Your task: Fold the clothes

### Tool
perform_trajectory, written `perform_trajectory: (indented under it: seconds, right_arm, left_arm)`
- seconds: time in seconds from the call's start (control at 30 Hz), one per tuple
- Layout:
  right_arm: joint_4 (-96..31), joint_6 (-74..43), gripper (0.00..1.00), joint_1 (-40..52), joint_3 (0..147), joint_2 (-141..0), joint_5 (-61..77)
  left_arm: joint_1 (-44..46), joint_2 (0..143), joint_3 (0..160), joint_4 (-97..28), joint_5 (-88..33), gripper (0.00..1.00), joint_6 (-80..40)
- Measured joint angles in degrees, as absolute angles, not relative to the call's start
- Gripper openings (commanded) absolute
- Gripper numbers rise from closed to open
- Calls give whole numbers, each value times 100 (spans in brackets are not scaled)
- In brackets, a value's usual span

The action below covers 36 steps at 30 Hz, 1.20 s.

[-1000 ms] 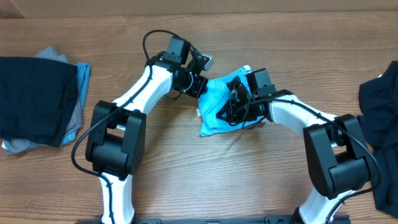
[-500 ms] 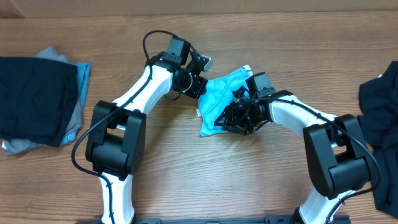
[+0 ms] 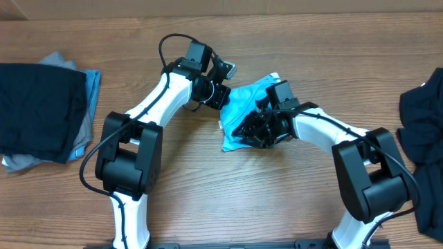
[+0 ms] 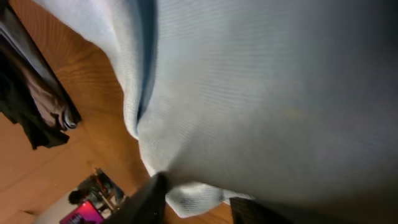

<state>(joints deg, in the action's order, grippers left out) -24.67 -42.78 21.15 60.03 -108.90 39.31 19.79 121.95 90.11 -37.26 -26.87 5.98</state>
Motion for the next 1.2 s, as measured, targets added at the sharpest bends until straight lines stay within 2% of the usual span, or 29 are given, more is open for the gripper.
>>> perform_trajectory:
  seconds: [0.2, 0.87, 1.2]
  right_arm:
    - [-2493, -4480, 4, 2180, 6003, -10890, 3854]
    - [-3175, -4473, 4, 2180, 6010, -10890, 3706]
    - [-3295, -4368, 4, 2180, 6012, -10890, 3642]
  left_arm:
    - [1979, 12195, 9013, -3726, -2672, 4, 598]
    - [1979, 12215, 9013, -3677, -2071, 4, 598]
    - [1973, 12667, 9118, -3599, -2010, 4, 401]
